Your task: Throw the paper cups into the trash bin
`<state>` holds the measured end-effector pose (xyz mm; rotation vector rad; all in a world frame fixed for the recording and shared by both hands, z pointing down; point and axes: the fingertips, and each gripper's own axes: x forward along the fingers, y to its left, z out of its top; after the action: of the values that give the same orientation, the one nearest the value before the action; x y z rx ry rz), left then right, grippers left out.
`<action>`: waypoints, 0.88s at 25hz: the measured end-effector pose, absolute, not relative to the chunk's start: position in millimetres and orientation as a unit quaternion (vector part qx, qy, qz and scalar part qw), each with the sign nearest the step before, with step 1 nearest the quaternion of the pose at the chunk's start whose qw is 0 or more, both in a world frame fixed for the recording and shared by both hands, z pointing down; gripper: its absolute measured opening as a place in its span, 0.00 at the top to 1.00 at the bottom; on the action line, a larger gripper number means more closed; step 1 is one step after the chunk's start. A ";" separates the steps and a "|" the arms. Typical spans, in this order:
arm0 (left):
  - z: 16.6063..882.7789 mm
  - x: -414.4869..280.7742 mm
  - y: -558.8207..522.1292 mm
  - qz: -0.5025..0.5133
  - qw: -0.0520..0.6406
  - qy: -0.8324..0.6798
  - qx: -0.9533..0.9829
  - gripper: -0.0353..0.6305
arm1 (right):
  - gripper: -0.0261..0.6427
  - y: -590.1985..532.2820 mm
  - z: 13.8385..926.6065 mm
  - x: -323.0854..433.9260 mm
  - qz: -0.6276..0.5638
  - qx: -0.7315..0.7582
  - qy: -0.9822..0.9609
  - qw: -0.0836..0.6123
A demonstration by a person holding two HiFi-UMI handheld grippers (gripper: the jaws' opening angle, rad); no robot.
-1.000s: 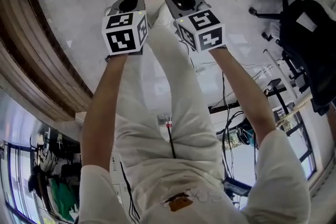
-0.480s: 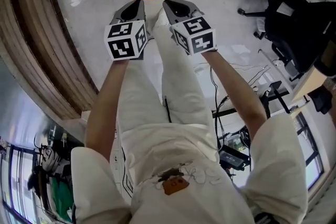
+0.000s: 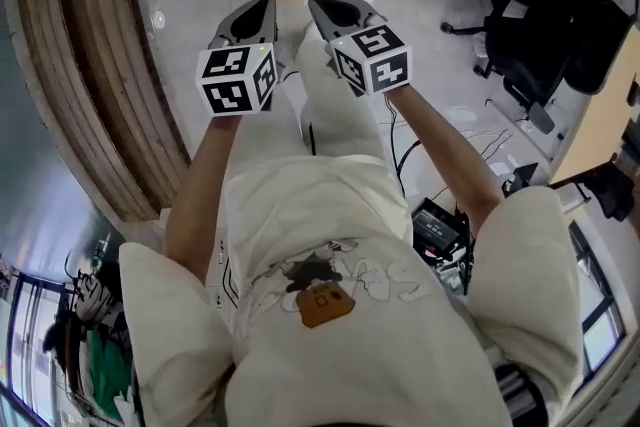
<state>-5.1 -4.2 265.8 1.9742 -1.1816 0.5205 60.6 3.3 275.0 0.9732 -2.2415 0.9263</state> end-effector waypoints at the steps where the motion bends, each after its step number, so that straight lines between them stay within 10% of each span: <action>1: 249.1 -6.7 -1.7 0.197 0.376 -0.466 0.776 0.94 | 0.95 5.7 260.4 58.2 0.339 0.357 -0.832 0.254; 22: 13.2 -45.6 58.1 0.047 0.276 -0.506 0.816 0.94 | 0.95 41.5 62.3 30.2 0.299 0.324 -0.886 0.143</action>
<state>-45.6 58.1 13.2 2.1924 -1.3587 0.1249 30.2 41.5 62.3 0.9345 -2.5554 0.8612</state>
